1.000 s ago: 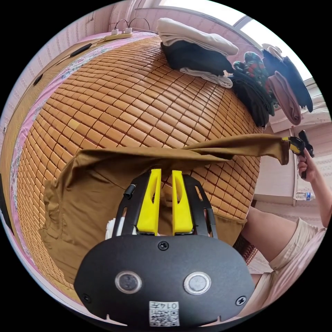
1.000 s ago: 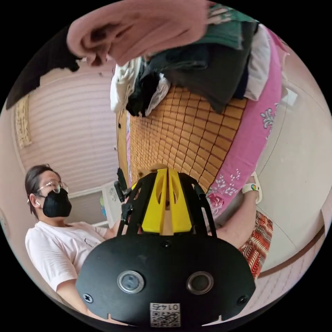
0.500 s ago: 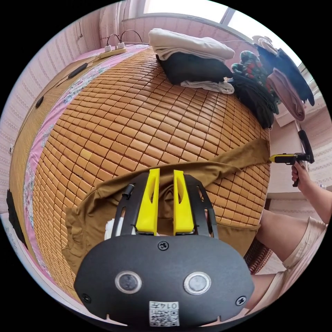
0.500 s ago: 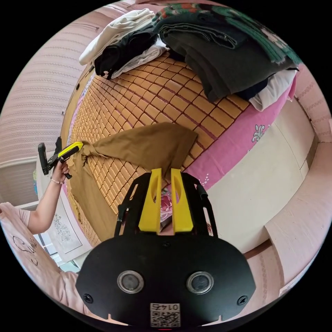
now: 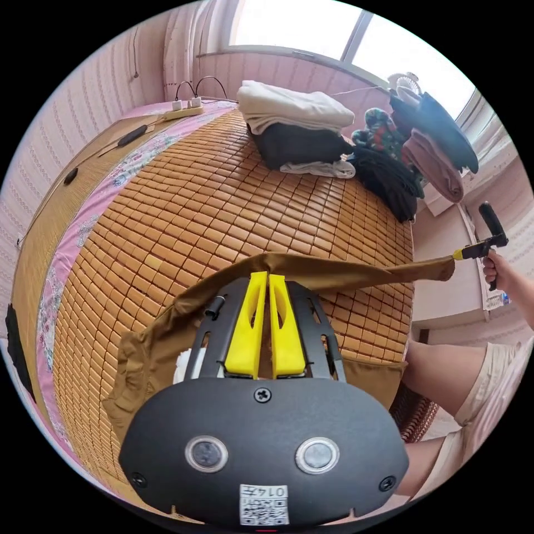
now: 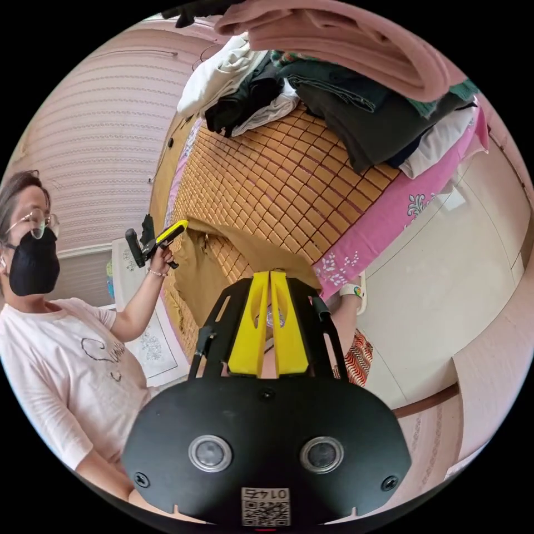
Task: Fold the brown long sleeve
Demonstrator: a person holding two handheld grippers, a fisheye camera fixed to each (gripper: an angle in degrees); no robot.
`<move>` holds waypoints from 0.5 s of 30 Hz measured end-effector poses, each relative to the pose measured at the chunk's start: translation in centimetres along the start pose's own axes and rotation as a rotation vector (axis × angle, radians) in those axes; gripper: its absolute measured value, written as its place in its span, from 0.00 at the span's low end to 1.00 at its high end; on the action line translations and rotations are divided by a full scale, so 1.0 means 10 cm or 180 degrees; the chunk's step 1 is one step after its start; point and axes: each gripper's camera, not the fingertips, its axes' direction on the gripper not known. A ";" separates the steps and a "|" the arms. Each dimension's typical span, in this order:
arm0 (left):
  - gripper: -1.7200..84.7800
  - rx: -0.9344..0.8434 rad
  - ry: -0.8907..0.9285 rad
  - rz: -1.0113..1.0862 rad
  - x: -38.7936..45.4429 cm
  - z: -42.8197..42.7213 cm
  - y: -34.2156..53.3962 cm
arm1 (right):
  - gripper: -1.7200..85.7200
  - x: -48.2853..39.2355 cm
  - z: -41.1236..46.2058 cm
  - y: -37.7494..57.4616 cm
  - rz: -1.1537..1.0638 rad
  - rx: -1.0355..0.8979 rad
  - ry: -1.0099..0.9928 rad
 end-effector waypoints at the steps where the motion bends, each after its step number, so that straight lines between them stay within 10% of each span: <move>1: 0.01 0.0028 0.0000 -0.0105 -0.06 0.00 -0.03 | 0.02 0.03 -0.07 -0.02 0.0047 0.0127 -0.0011; 6: 0.03 -0.0008 -0.0066 -0.0624 -0.24 0.35 -0.11 | 0.08 0.54 0.00 -0.23 0.0334 0.0944 -0.0072; 15: 0.04 -0.0171 -0.0359 -0.0628 -0.27 0.40 -0.07 | 0.14 -0.20 1.10 0.20 -0.1123 -0.0257 0.1026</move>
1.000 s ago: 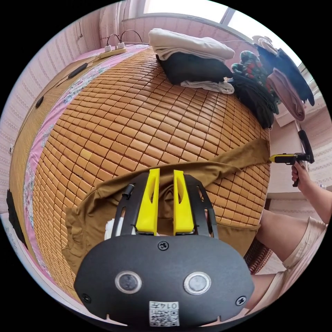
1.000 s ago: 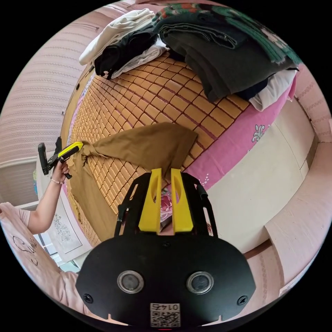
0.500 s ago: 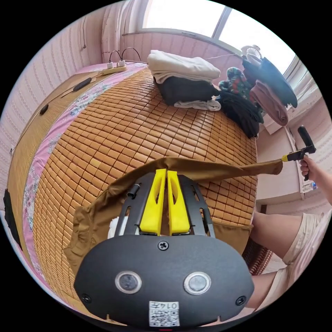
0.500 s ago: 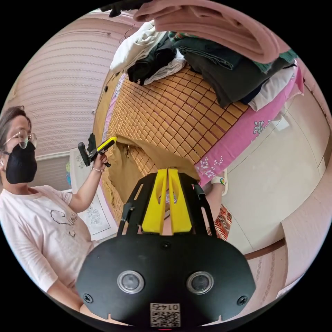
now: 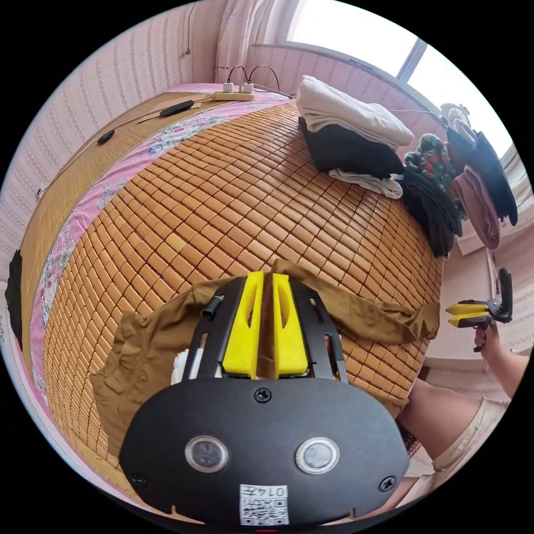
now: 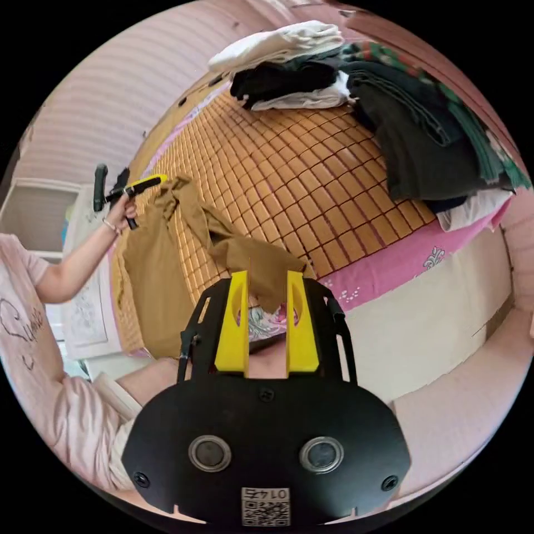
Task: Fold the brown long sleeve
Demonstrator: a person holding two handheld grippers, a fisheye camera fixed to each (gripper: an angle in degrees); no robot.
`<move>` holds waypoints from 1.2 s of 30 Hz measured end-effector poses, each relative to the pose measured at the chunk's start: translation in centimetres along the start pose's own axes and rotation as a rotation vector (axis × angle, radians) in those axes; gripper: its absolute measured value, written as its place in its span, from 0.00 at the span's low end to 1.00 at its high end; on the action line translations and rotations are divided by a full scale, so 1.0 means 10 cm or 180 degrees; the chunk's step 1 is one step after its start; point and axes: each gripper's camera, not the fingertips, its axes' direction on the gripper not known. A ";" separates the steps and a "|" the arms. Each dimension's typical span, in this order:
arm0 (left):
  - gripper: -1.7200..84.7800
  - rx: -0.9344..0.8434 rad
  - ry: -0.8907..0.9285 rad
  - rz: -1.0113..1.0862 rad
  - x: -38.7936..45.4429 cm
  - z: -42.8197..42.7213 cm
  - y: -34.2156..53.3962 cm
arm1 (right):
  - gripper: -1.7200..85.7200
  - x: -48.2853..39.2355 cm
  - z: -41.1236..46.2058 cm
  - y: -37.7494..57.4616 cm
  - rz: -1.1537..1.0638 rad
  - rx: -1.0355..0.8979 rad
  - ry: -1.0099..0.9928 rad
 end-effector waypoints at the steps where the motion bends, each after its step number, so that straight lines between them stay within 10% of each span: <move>1: 0.04 -0.0055 -0.0080 -0.0083 -0.05 0.04 0.01 | 0.14 -0.01 0.05 0.00 0.0015 -0.0025 0.0067; 17: 0.02 -0.0169 0.0086 -0.0099 -0.16 0.25 0.11 | 0.04 0.87 -0.72 0.68 0.1488 0.1185 -0.1008; 29: 0.08 -0.0561 0.0127 0.0733 0.25 0.40 -0.07 | 0.14 0.76 -0.22 0.22 0.1106 0.1227 -0.0116; 36: 0.02 -0.0510 0.0038 0.0840 0.31 0.40 0.09 | 0.03 0.96 -0.04 0.18 0.1553 0.0997 0.0037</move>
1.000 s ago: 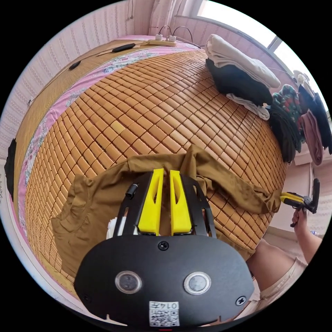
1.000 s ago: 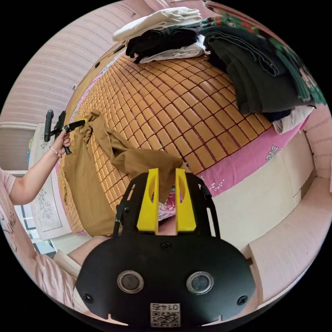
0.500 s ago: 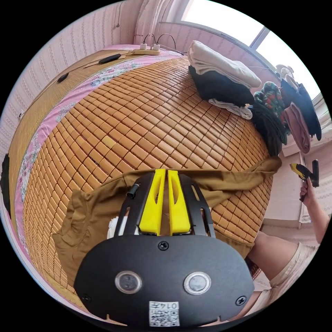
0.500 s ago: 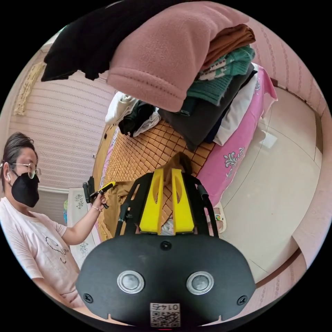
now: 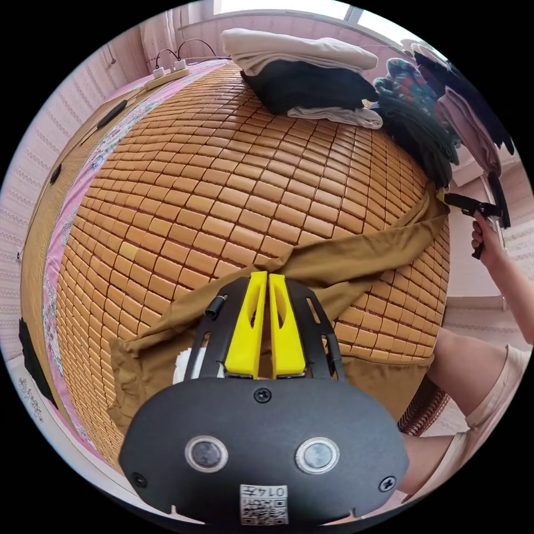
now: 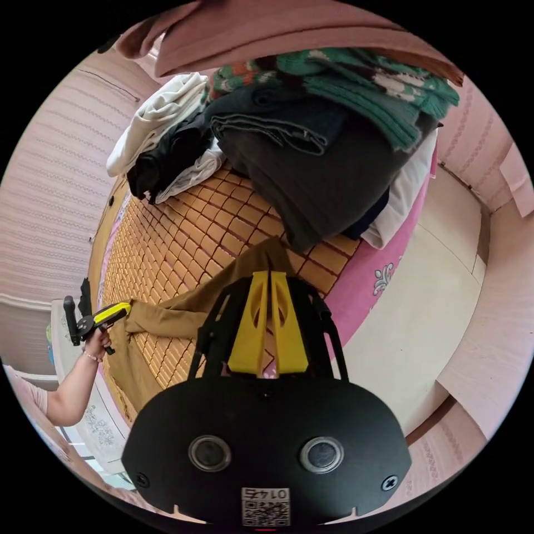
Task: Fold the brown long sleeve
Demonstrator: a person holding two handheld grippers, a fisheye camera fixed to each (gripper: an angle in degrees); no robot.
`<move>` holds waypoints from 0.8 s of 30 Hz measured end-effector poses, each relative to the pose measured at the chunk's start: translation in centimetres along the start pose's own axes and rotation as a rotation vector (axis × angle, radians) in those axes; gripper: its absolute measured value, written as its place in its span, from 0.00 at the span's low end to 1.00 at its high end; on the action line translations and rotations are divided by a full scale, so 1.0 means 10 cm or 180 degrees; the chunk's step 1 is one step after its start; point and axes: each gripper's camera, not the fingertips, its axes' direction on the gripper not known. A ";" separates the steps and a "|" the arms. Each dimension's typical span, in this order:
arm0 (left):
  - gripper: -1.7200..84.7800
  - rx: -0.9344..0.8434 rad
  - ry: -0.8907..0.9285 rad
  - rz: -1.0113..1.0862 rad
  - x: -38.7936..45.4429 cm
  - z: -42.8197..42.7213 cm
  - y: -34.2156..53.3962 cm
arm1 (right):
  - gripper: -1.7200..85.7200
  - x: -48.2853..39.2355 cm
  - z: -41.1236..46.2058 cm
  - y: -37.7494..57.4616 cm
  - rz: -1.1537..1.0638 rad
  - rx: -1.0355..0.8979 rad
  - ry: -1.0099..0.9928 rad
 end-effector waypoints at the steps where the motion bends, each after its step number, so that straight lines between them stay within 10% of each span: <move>1: 0.02 0.0050 0.0003 -0.0019 -0.01 -0.04 0.04 | 0.03 0.04 -0.04 0.03 0.0019 -0.0044 -0.0021; 11: 0.01 0.1002 0.0353 -0.0222 -0.29 -0.69 0.42 | 0.03 0.41 -1.13 0.28 0.0338 -0.0701 -0.0778; 24: 0.01 0.0432 0.0149 -0.0726 -0.37 -0.09 0.19 | 0.17 0.07 -0.38 0.23 -0.0813 -0.0327 -0.0213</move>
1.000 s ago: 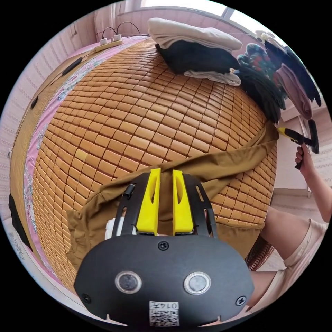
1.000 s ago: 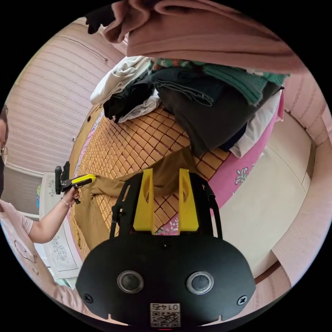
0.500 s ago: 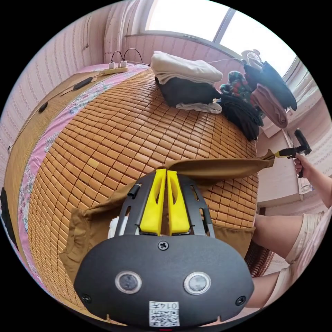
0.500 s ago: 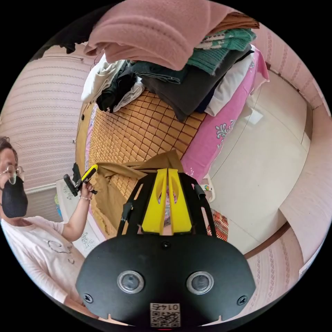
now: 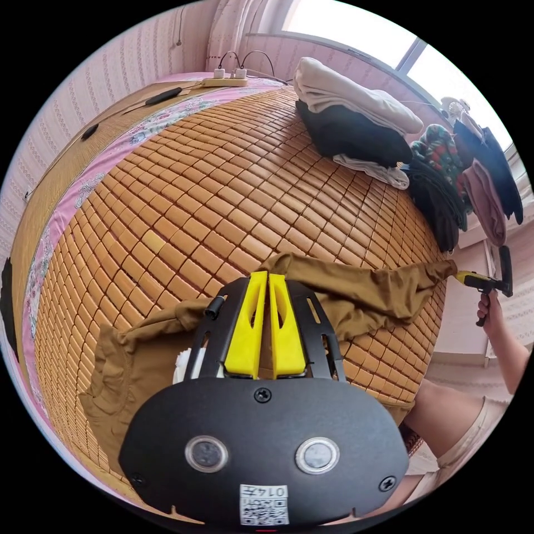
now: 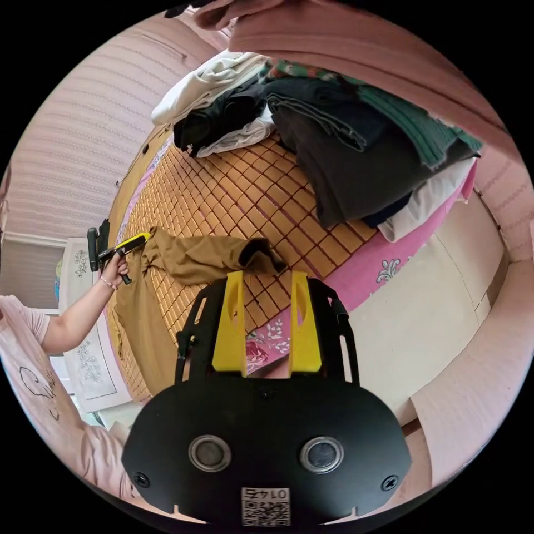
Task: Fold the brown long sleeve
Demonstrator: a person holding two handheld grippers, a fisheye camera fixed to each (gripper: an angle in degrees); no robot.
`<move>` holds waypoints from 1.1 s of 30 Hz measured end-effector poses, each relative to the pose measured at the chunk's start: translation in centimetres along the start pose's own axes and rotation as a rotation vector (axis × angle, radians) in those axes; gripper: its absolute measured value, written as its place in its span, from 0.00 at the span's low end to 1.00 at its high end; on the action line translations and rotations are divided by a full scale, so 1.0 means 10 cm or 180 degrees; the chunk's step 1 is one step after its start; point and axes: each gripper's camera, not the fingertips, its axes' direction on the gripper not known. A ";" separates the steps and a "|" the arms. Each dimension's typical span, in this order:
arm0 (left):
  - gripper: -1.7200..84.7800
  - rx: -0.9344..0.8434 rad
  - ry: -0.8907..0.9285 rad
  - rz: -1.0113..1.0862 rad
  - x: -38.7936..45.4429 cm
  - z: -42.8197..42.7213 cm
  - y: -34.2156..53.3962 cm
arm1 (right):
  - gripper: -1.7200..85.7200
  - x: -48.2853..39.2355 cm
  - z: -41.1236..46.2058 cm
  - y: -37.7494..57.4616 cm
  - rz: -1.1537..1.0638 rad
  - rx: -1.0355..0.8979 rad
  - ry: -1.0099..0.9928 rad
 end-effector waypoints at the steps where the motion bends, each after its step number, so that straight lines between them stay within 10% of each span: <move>1: 0.01 -0.0009 0.0008 -0.0011 0.01 0.01 0.01 | 0.17 0.00 0.01 -0.01 0.0011 0.0061 -0.0038; 15: 0.01 0.0227 0.0100 0.0055 0.16 -0.28 0.23 | 0.04 0.50 -0.79 0.46 0.1359 0.0663 -0.1603; 33: 0.01 0.0388 0.0357 -0.0260 0.84 -0.74 0.56 | 0.03 -0.56 -0.07 -0.06 0.0796 -0.0044 0.0219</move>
